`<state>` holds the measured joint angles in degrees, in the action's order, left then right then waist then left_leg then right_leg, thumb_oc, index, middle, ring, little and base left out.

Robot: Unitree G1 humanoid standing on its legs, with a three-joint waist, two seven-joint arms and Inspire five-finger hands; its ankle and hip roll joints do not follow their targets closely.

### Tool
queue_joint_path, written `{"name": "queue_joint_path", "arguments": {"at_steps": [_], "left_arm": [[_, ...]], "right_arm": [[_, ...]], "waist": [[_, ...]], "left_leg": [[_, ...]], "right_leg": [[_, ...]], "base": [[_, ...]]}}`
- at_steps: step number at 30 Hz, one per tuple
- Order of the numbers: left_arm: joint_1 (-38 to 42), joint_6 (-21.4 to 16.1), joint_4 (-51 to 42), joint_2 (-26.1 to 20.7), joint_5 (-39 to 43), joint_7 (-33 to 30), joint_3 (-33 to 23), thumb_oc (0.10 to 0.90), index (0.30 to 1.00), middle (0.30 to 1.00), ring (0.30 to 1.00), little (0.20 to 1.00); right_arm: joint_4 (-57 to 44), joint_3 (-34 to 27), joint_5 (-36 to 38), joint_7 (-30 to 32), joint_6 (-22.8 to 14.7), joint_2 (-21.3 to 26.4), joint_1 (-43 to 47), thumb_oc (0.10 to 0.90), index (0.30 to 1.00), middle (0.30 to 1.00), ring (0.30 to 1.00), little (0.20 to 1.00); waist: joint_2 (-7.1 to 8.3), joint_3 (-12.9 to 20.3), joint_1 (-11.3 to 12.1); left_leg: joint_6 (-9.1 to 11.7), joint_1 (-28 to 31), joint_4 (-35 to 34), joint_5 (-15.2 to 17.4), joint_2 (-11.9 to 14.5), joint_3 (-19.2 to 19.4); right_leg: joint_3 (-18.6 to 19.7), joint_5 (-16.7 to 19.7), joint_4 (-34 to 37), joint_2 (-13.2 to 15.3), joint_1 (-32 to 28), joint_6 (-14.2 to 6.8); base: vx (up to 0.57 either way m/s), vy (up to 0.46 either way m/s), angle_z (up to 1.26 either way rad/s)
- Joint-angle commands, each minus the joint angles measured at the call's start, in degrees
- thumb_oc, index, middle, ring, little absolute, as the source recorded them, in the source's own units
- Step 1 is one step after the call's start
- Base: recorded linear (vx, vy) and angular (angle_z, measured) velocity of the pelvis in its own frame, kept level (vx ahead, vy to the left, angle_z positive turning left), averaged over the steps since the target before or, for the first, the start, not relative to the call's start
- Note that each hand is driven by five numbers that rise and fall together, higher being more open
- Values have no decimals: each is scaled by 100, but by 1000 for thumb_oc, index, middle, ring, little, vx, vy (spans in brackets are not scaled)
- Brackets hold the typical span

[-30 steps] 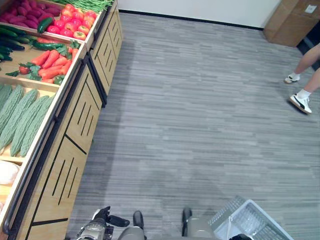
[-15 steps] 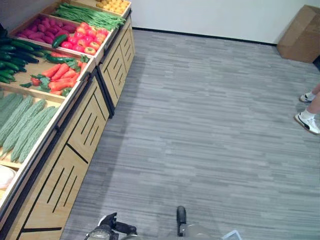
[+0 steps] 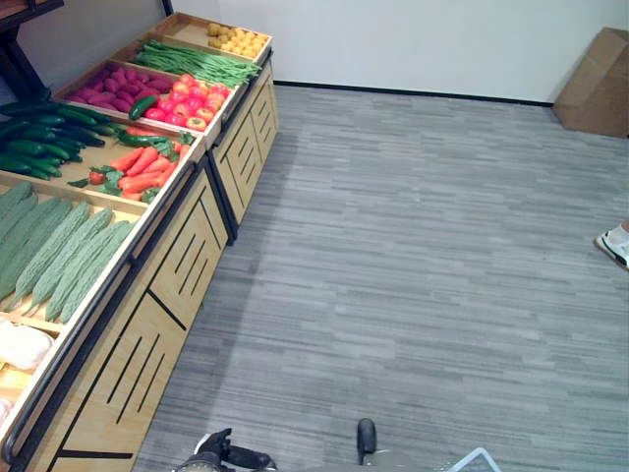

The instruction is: Get the vegetables into the basket

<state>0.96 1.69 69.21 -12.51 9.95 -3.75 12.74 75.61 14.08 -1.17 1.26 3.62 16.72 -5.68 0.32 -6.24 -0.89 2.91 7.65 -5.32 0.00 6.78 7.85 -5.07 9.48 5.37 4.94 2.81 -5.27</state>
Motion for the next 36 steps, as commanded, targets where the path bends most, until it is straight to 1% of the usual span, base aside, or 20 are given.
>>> {"name": "queue_joint_path", "arguments": {"at_steps": [1, 10, 23, 27, 31, 32, 34, 36], "left_arm": [[307, -60, 146, -107, -69, -32, -74, 900, 1000, 1000, 1000, 1000], [309, -61, 164, -67, -69, -24, -43, 900, 1000, 1000, 1000, 1000], [274, -66, 164, -55, -21, -32, -57, 900, 1000, 1000, 1000, 1000], [266, -71, 151, -47, 19, -31, -57, 900, 1000, 1000, 1000, 1000], [264, -74, 161, -61, 54, -40, -83, 900, 1000, 1000, 1000, 1000], [264, -74, 160, -62, 54, -40, -84, 900, 1000, 1000, 1000, 1000], [257, -77, 158, -72, 114, -51, -108, 900, 1000, 1000, 1000, 1000], [261, -74, 177, -72, 125, -40, -122, 900, 1000, 1000, 1000, 1000]], "right_arm": [[76, 43, 206, 72, -25, 339, 387, 400, 300, 300, 300, 300], [79, 73, 218, 66, -41, 367, 403, 400, 300, 300, 300, 300], [110, 92, 194, 72, -53, 423, 414, 400, 300, 300, 300, 300], [61, 127, 165, 69, -64, 474, 459, 400, 300, 300, 300, 300], [-3, 198, 122, 72, -80, 547, 544, 400, 300, 300, 300, 300], [-1, 199, 121, 72, -81, 547, 545, 400, 300, 300, 300, 300], [-37, 256, 85, 91, -91, 594, 602, 400, 300, 300, 300, 300], [-59, 282, 70, 96, -96, 613, 624, 400, 300, 300, 300, 300]], "waist": [[130, -287, 30], [93, -302, 23], [48, -307, 60], [51, -312, 116], [62, -316, 242], [62, -316, 237], [62, -335, 344], [65, -343, 404]], "left_leg": [[299, -178, 32, -183, -216, -107], [332, -155, 32, -186, -152, -172], [376, -119, 32, -188, -94, -273], [398, -106, 32, -222, -61, -360], [430, -162, 32, -268, -42, -540], [430, -163, 32, -269, -42, -545], [449, -229, 32, -332, -40, -673], [465, -278, 32, -371, -46, -773]], "right_leg": [[31, -1146, -76, 11, -1112, -325], [70, -1177, -51, -51, -1137, -289], [5, -1252, -37, -114, -1208, -249], [-79, -1293, -48, -150, -1260, -214], [-234, -1343, -63, -183, -1296, -175], [-239, -1345, -62, -183, -1298, -175], [-369, -1362, -61, -200, -1309, -157], [-486, -1377, -51, -201, -1324, -151]], "base": [[11, -30, 1], [2, -12, 0], [4, -6, 1], [17, -45, 12], [-1, -53, 14], [-11, -45, 30], [-16, -60, 26], [-12, -51, 31]]}}
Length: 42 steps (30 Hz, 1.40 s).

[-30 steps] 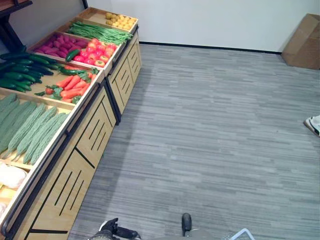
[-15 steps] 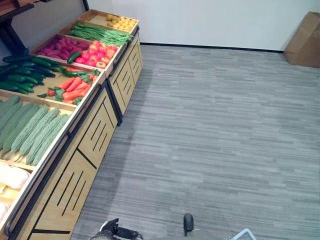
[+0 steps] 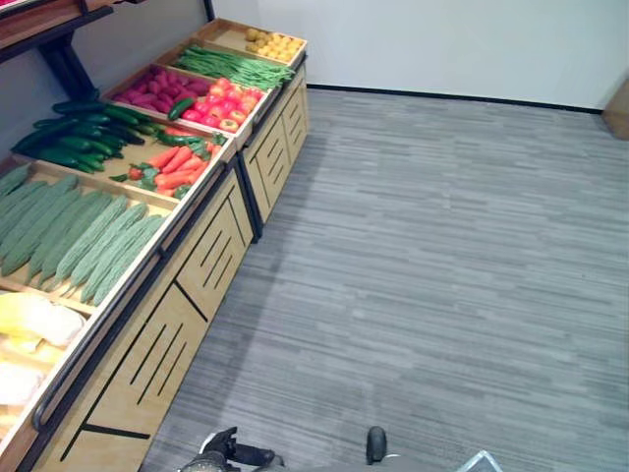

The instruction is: Get the vegetables into the basket

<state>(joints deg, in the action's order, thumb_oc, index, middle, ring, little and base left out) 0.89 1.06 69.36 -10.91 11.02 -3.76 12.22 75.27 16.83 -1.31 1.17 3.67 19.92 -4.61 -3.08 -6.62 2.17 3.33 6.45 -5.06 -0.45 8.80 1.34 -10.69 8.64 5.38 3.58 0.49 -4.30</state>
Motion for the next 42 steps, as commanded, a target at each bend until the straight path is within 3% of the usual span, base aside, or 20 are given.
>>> {"name": "queue_joint_path", "arguments": {"at_steps": [1, 3, 4, 5, 9, 10, 11, 12, 16, 20, 25, 27, 32, 34, 36, 37, 38, 39, 40, 42], "left_arm": [[266, -26, 146, -234, 76, -38, -83, 900, 1000, 1000, 1000, 1000], [281, -32, 136, -234, 84, -32, -77, 900, 1000, 1000, 1000, 1000], [340, -66, 104, -248, 143, -31, -53, 900, 1000, 1000, 1000, 1000], [367, -71, 77, -260, 183, -42, -40, 900, 1000, 1000, 1000, 1000], [441, -111, -28, -257, 279, -28, -29, 900, 1000, 1000, 1000, 1000], [465, -108, -53, -259, 293, -43, -24, 900, 1000, 1000, 1000, 1000], [484, -91, -89, -260, 288, -17, -79, 900, 1000, 1000, 1000, 1000], [429, -87, -133, -276, 260, 9, -135, 900, 1000, 1000, 1000, 1000], [355, -48, -105, -296, 192, 71, -237, 900, 1000, 1000, 1000, 1000], [398, 36, -94, -337, 0, 126, -157, 900, 1000, 1000, 1000, 1000], [431, 86, -24, -437, -156, 129, -162, 900, 1000, 1000, 1000, 1000], [424, 99, 17, -517, -204, 107, -272, 900, 1000, 1000, 1000, 1000], [353, 84, 5, -628, -219, 93, -377, 900, 1000, 1000, 1000, 1000], [346, 89, -59, -669, -254, 96, -346, 900, 1000, 1000, 1000, 1000], [390, 69, -177, -731, -315, 105, -212, 900, 1000, 1000, 1000, 1000], [391, 71, -181, -730, -313, 104, -211, 900, 1000, 1000, 1000, 1000], [436, 49, -257, -766, -285, 100, -124, 900, 1000, 1000, 1000, 1000], [474, 26, -310, -777, -259, 91, -50, 900, 1000, 1000, 1000, 1000], [527, 9, -296, -770, -264, 86, 9, 900, 1000, 1000, 1000, 1000], [587, -11, -297, -754, -249, 82, 33, 900, 1000, 1000, 1000, 1000]], "right_arm": [[-44, 2, 79, 111, -111, 333, 537, 400, 300, 300, 300, 300], [-63, 24, 59, 124, -113, 378, 591, 400, 300, 300, 300, 300], [-90, 39, 41, 174, -133, 511, 715, 400, 300, 300, 300, 300], [-109, 28, 45, 188, -139, 574, 775, 400, 300, 300, 300, 300], [-97, -92, 68, 214, -157, 875, 909, 400, 300, 300, 300, 300], [-75, -167, 121, 223, -166, 949, 953, 400, 300, 300, 300, 300], [-15, -274, 163, 217, -169, 1092, 969, 400, 300, 300, 300, 300], [58, -338, 143, 206, -137, 1167, 940, 400, 300, 300, 300, 300], [274, -636, 107, 174, -62, 1308, 802, 400, 300, 300, 300, 300], [326, -863, 171, 152, 8, 1198, 621, 400, 300, 300, 300, 300], [268, -854, 147, 134, 42, 1083, 659, 400, 300, 300, 300, 300], [263, -838, 113, 143, 81, 922, 637, 400, 300, 300, 300, 300], [304, -926, 130, 144, 91, 856, 600, 400, 300, 300, 300, 300], [299, -970, 133, 125, 103, 857, 576, 400, 300, 300, 300, 300], [304, -1047, 162, 91, 99, 884, 527, 400, 300, 300, 300, 300], [304, -1050, 162, 89, 99, 886, 529, 400, 300, 300, 300, 300], [265, -1058, 212, 74, 72, 872, 542, 400, 300, 300, 300, 300], [274, -1009, 284, 69, 45, 809, 550, 400, 300, 300, 300, 300], [268, -989, 370, 64, 29, 752, 526, 400, 300, 300, 300, 300], [283, -969, 464, 83, 38, 690, 466, 400, 300, 300, 300, 300]], "waist": [[406, -313, 158], [406, -326, 254], [388, -367, 522], [381, -385, 593], [353, -400, 875], [344, -434, 876], [360, -504, 778], [357, -526, 759], [368, -455, 545], [268, -284, 360], [363, -264, 370], [483, -205, 435], [691, -190, 593], [741, -218, 598], [773, -333, 459], [780, -333, 466], [696, -487, 237], [582, -567, 102], [533, -591, 4], [521, -632, -18]], "left_leg": [[433, -195, 6, -356, -249, -192], [465, -287, 6, -419, -267, -348], [562, -547, 6, -594, -309, -673], [601, -658, 6, -674, -338, -772], [693, -1001, 6, -886, -382, -884], [711, -1110, 11, -983, -308, -614], [649, -1231, 127, -1190, 31, 579], [713, -1221, 178, -1314, 354, 1313], [923, -760, 364, -1274, 865, 2317], [840, -665, 243, -1250, 823, 2583], [675, -583, 131, -1087, 630, 2518], [530, -615, 100, -922, 413, 2542], [286, -601, 115, -573, 83, 2449], [172, -559, 111, -423, -66, 2395], [2, -468, 95, -175, -329, 2246], [-14, -472, 96, -164, -348, 2254], [-114, -481, 126, -199, -383, 2102], [-103, -433, 112, -148, -324, 1929], [-64, -396, 98, -117, -302, 1777], [40, -361, 76, -100, -284, 1628]], "right_leg": [[9, -1294, -49, -66, -1091, -242], [-145, -1302, -42, -72, -1090, -229], [-522, -1304, -38, -67, -1056, -222], [-687, -1309, -38, -50, -1043, -224], [-1300, -1329, -38, 18, -1060, -250], [-1471, -1330, -38, 55, -1064, -248], [-1749, -1259, -38, 138, -1021, -288], [-1987, -1184, -38, 216, -1028, -349], [-2591, -1191, -131, 405, -1233, -320], [-3026, -1407, -749, 568, -1271, -267], [-3099, -1407, -1122, 821, -1284, -346], [-3229, -1282, -1162, 1002, -1383, -472], [-3148, -1066, -1314, 1297, -1366, -678], [-3087, -953, -1698, 1511, -1259, -761], [-2683, -440, -2528, 1907, -879, -963], [-2661, -438, -2563, 1938, -852, -971], [-1802, -187, -2954, 1809, -361, -894], [-914, -571, -3013, 1389, 119, -827], [-510, -928, -2783, 1130, 293, -718], [-479, -983, -2128, 1170, 352, -639]], "base": [[-13, -33, 46], [-54, -81, 56], [-102, -125, 53], [-97, -94, 88], [-31, -19, 176], [-90, 94, 167], [-111, 113, 197], [-101, 116, 188], [12, 53, 129], [110, 96, 101], [87, 87, 28], [153, 201, 14], [123, 168, 19], [111, 197, -1], [106, 221, 18], [29, 155, 66], [43, 150, 65], [103, 140, 52], [162, 40, 37], [143, -112, 62]]}}
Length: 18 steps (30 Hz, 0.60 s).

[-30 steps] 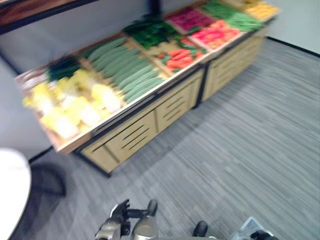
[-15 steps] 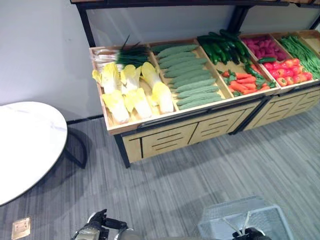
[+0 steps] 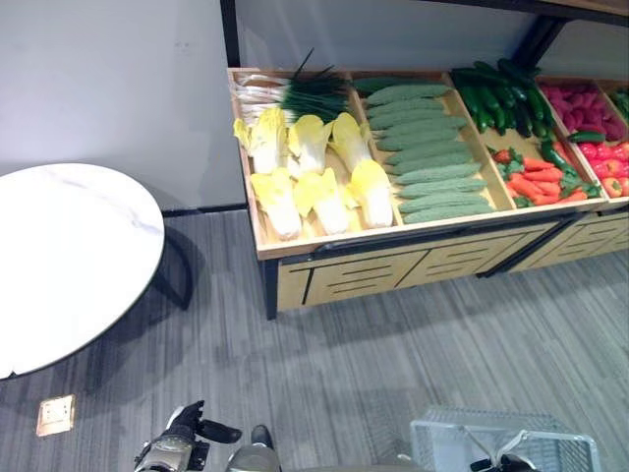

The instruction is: Get the vegetables into the basket

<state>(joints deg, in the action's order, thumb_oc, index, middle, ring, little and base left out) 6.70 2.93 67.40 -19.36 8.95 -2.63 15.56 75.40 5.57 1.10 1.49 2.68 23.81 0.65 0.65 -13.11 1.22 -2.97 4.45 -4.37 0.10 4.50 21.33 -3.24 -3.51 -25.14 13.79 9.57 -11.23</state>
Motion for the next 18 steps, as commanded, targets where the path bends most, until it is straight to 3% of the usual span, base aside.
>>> {"name": "queue_joint_path", "arguments": {"at_steps": [1, 2, 3, 5, 7, 16, 18], "left_arm": [[43, -203, -70, 84, -53, -43, -296, 900, 1000, 1000, 1000, 1000], [84, -211, -23, 79, -48, -57, -275, 900, 1000, 1000, 1000, 1000], [106, -213, 24, 77, -48, -77, -250, 900, 1000, 1000, 1000, 1000], [98, -223, -1, 103, -2, -78, -264, 900, 1000, 1000, 1000, 1000], [49, -236, 1, 130, 84, -73, -292, 900, 1000, 1000, 1000, 1000], [-96, -238, -201, 233, 101, -86, -259, 900, 1000, 1000, 1000, 1000], [-121, -314, -842, 186, 103, -43, -61, 900, 1000, 1000, 1000, 1000]], "right_arm": [[265, 157, 257, 73, 129, 273, -74, 400, 300, 300, 300, 300], [241, 174, 295, 60, 121, 241, -72, 400, 300, 300, 300, 300], [262, 161, 376, 69, 123, 207, -151, 400, 300, 300, 300, 300], [252, 170, 378, 88, 126, 197, -149, 400, 300, 300, 300, 300], [227, 169, 391, 73, 107, 207, -161, 400, 300, 300, 300, 300], [129, 169, 388, 146, 67, 421, -152, 400, 300, 300, 300, 300], [123, 107, 400, 160, 42, 531, -147, 400, 300, 300, 300, 300]], "waist": [[170, -2, 8], [195, -34, -93], [226, -56, -197], [268, -26, -176], [253, 55, -167], [181, 196, -142], [158, 183, -122]], "left_leg": [[726, -126, -17, -130, 159, -449], [763, -65, -45, -112, 150, -551], [805, -53, -10, -114, 139, -768], [827, -45, -13, -115, 148, -768], [916, -121, -17, -240, 244, -803], [1113, -44, -63, -417, 457, -932], [1158, -98, -63, -485, 482, -1015]], "right_leg": [[-1161, 368, 1372, 162, -562, 13], [-885, 502, 1645, 73, -395, -35], [-374, 448, 1867, -75, -497, -109], [-530, 495, 2024, -40, -611, -80], [-620, 490, 2281, -184, -818, -1], [-969, 445, 2910, -436, -1462, 110], [-1058, 425, 2931, -474, -1504, 147]], "base": [[139, -175, 56], [169, -160, 52], [141, -125, 42], [54, -105, 86], [24, -157, 68], [23, -101, 3], [-48, -70, 23]]}}
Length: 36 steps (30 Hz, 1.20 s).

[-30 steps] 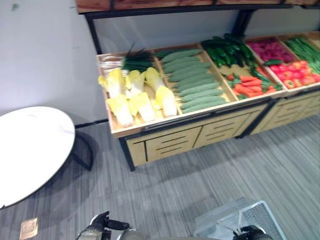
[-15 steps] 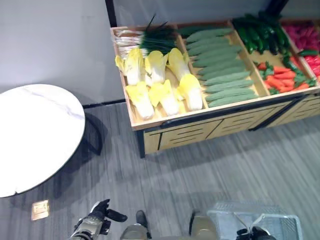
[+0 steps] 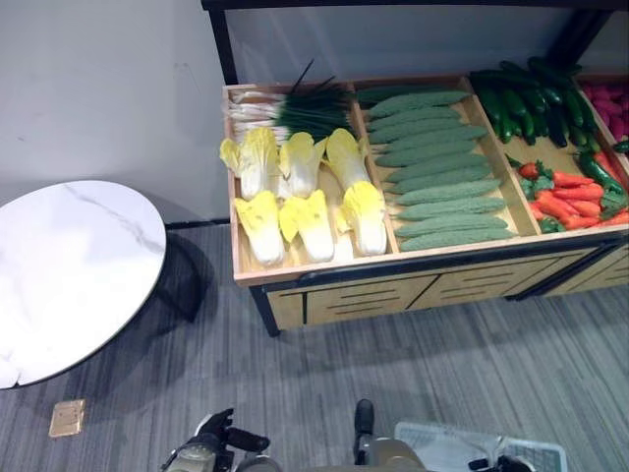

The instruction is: Get the vegetables into the basket

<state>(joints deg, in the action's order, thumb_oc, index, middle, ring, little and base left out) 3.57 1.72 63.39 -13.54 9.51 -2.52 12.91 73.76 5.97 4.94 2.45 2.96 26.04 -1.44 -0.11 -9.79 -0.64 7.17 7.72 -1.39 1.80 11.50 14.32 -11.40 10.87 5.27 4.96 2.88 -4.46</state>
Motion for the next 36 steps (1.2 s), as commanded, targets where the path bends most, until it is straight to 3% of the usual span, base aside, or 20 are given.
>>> {"name": "queue_joint_path", "arguments": {"at_steps": [1, 3, 7, 8, 9, 19, 28, 36], "left_arm": [[148, -211, -734, -409, 73, -28, 272, 900, 1000, 1000, 1000, 1000], [90, -228, -1061, -438, 107, -16, 314, 900, 1000, 1000, 1000, 1000], [-441, -329, -2996, -651, 612, 77, 312, 900, 1000, 1000, 1000, 1000], [-463, -310, -3028, -662, 614, 77, 308, 900, 1000, 1000, 1000, 1000], [-808, -371, -3899, -817, 811, 184, 200, 900, 1000, 1000, 1000, 1000], [-1640, -473, -6492, -1152, 1301, 437, -402, 900, 1000, 1000, 1000, 1000], [-1301, -668, -8025, -985, 1598, 194, -758, 900, 1000, 1000, 1000, 1000], [-265, -820, -7976, -889, 1274, -334, -663, 900, 1000, 1000, 1000, 1000]], "right_arm": [[290, 45, 24, 67, 10, 331, 40, 400, 300, 300, 300, 300], [295, 1, 37, 65, -6, 354, 8, 400, 300, 300, 300, 300], [306, -161, 99, 91, -20, 296, -107, 400, 300, 300, 300, 300], [306, -158, 98, 91, -20, 292, -111, 400, 300, 300, 300, 300], [335, -245, 107, 95, -11, 266, -131, 400, 300, 300, 300, 300], [414, -350, 6, 24, 54, 83, -237, 400, 300, 300, 300, 300], [411, -165, -19, 10, 99, -150, -229, 400, 300, 300, 300, 300], [345, 121, -117, 35, 112, -222, -158, 400, 300, 300, 300, 300]], "waist": [[221, -149, 73], [206, -150, 88], [165, -192, 215], [168, -188, 212], [145, -211, 285], [142, -101, 385], [196, -27, 387], [239, 85, 263]], "left_leg": [[154, -450, -361, -677, -213, -356], [164, -465, -361, -691, -211, -383], [192, -505, -361, -743, -176, -519], [193, -504, -361, -743, -175, -522], [213, -527, -361, -769, -157, -553], [236, -423, -361, -711, -141, -571], [228, -265, -361, -586, -127, -608], [232, -120, -361, -497, -121, -517]], "right_leg": [[-280, -1023, -97, 401, -864, -518], [-313, -1031, -86, 388, -883, -509], [-477, -1043, -53, 360, -950, -478], [-479, -1044, -53, 359, -953, -477], [-536, -1026, -28, 363, -950, -484], [-621, -1069, -27, 365, -1089, -489], [-571, -1117, -27, 348, -1212, -469], [-519, -1161, -27, 336, -1301, -457]], "base": [[-57, -62, 17], [-28, -27, 22], [-36, -33, 11], [-42, -32, 21], [-29, -21, 21], [-2, -6, 5], [9, -1, 0], [36, 4, -1]]}}
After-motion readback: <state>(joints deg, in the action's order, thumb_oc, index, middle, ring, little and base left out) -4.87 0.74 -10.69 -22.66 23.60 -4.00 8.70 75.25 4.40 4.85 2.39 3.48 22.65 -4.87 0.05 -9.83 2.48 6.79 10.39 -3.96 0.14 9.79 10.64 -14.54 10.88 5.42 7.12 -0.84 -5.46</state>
